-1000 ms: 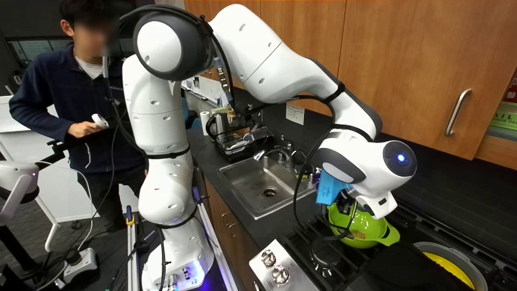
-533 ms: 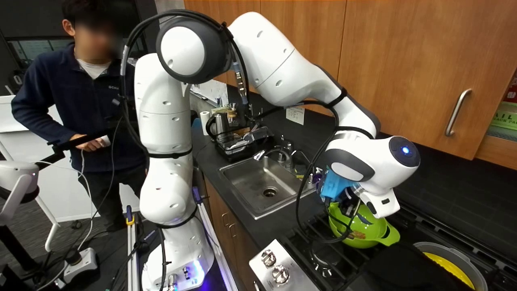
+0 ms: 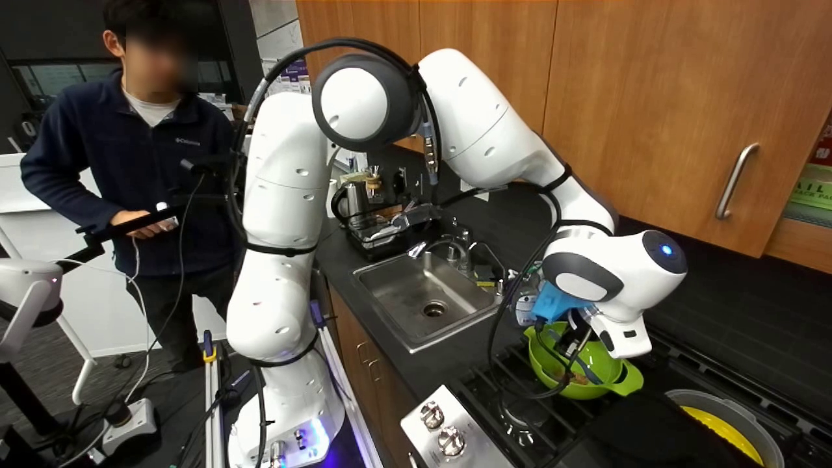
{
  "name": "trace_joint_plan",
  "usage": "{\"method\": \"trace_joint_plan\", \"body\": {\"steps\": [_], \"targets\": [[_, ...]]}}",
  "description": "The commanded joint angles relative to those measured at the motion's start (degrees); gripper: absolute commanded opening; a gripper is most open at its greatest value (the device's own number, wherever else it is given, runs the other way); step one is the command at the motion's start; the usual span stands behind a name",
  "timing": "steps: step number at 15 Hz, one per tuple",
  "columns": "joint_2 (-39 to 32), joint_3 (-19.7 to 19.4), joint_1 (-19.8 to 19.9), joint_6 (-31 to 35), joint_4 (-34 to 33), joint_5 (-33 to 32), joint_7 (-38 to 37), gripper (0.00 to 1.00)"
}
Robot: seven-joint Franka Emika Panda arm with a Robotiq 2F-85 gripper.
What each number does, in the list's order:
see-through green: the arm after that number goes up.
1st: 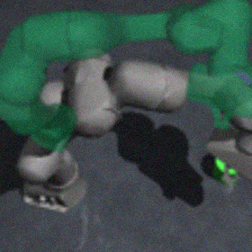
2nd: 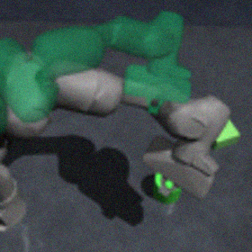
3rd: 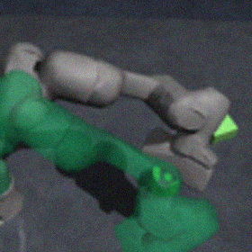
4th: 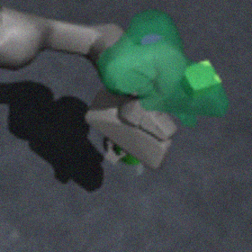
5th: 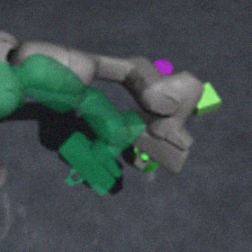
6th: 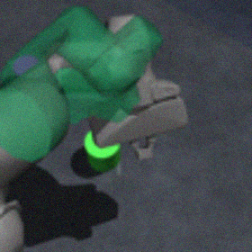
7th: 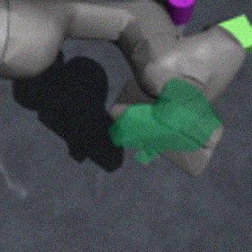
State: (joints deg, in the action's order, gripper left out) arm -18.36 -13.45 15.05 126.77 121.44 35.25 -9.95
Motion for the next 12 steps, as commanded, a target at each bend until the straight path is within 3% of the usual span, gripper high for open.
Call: {"method": "trace_joint_plan", "body": {"steps": [1, 10, 12], "targets": [[-0.7, 0.6, 0.5, -2.9, -1.9, -0.8, -1.6, 0.36], [1.4, 0.9, 0.5, -5.3, -1.4, -0.4, 0.4, 0.96], [1.9, 0.9, 0.1, -4.9, -1.2, -0.9, 0.0, 1.00]]}}
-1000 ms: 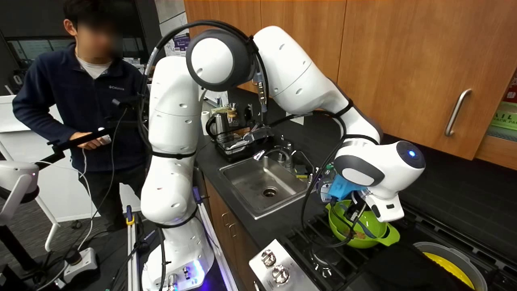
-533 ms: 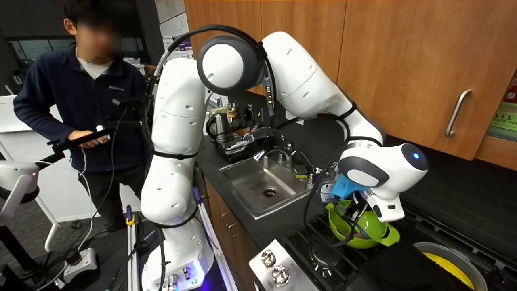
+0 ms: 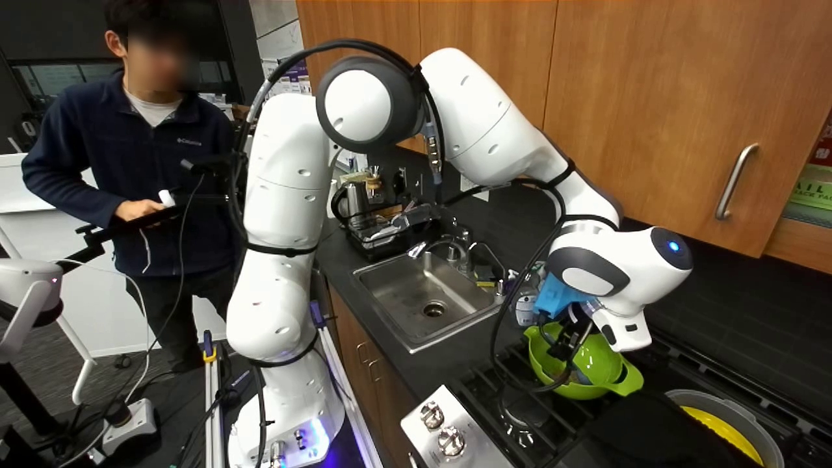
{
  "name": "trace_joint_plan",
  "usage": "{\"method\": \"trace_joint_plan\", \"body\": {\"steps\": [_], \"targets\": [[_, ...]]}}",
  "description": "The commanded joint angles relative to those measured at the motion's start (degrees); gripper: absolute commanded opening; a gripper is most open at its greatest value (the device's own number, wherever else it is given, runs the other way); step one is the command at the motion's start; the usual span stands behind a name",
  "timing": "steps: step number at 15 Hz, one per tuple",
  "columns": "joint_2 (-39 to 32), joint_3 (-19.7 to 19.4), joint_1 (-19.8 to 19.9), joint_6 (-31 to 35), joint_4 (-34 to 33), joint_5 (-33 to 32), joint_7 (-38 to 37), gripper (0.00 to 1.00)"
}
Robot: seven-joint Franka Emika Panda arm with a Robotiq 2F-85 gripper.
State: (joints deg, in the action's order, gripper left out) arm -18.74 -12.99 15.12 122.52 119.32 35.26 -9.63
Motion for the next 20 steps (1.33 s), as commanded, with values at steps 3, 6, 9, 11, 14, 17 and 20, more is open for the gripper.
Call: {"method": "trace_joint_plan", "body": {"steps": [3, 6, 9, 11, 14, 17, 20], "targets": [[2.6, 0.7, 0.1, -1.4, 0.8, -0.7, 0.0, 1.00], [2.8, 0.9, -0.1, -1.2, 1.0, -0.6, 0.1, 0.73], [2.9, 1.2, 0.0, -1.3, 1.1, -0.2, 0.3, 0.97], [3.0, 1.5, -0.1, -1.1, 1.3, 0.3, 0.5, 1.00], [3.9, 2.2, 0.3, -1.4, 2.4, 1.9, 3.0, 1.00], [8.0, 2.2, 2.4, -3.0, 7.4, 6.6, 14.8, 1.00], [3.4, 1.5, 0.9, -2.2, 3.0, 4.6, 9.9, 1.00]]}}
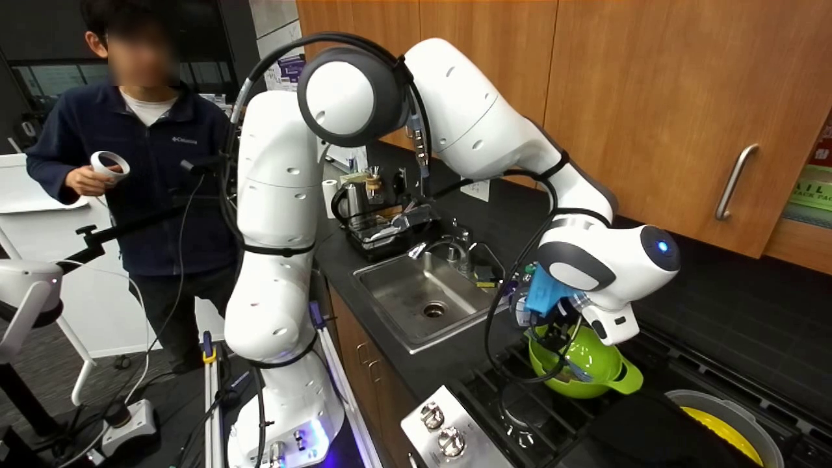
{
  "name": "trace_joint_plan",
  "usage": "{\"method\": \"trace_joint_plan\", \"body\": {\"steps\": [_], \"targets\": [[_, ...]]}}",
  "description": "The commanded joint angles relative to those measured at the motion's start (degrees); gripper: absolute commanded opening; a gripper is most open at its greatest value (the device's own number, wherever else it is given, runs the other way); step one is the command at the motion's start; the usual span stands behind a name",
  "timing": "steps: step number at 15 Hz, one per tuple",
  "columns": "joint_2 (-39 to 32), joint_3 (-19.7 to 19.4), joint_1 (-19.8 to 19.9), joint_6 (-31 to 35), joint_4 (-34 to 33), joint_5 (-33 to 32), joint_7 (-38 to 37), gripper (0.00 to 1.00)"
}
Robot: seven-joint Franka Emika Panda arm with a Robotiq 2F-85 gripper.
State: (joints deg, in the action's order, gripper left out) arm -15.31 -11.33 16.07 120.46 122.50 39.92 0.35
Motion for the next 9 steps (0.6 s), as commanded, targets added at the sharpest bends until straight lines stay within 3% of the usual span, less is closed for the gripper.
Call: {"method": "trace_joint_plan", "body": {"steps": [1, 9], "targets": [[-0.1, -0.1, -0.1, -0.2, -0.2, -0.1, -0.1, 1.00], [-0.4, -0.3, -0.1, 1.1, 0.7, 0.6, -1.1, 1.00]]}}
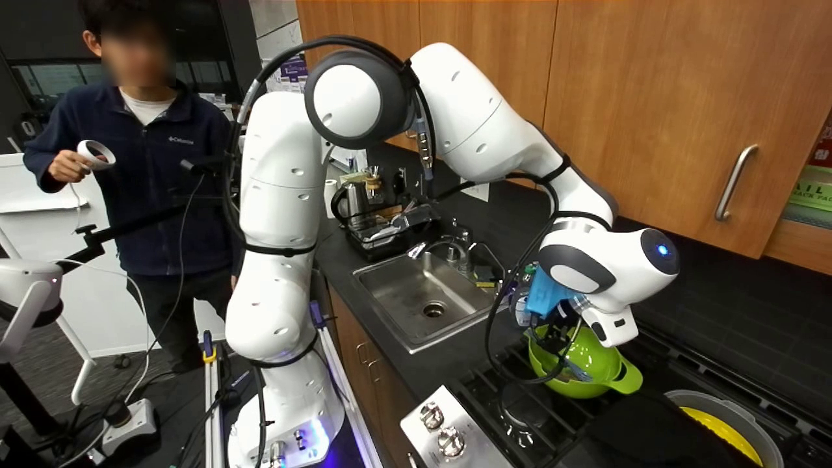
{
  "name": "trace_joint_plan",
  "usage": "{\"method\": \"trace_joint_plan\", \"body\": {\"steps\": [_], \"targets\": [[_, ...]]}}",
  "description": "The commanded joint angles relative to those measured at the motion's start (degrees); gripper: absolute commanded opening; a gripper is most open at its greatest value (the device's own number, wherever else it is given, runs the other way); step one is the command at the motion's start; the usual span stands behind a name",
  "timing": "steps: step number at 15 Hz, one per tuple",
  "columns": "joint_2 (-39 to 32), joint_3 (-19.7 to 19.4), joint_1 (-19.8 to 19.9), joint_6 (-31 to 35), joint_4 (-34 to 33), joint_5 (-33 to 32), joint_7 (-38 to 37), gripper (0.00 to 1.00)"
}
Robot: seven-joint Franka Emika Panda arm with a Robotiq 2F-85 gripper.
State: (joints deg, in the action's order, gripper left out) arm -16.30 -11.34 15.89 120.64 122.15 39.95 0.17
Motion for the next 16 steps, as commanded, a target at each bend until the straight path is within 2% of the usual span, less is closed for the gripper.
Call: {"method": "trace_joint_plan", "body": {"steps": [1, 9, 16], "targets": [[0.8, -0.5, 0.1, 1.4, 1.8, 0.7, -1.0, 1.00], [2.9, -2.3, 1.8, 6.1, 8.1, 4.4, -1.2, 1.00], [12.5, -2.2, 0.1, 27.8, 19.3, 10.7, 0.4, 1.00]]}}
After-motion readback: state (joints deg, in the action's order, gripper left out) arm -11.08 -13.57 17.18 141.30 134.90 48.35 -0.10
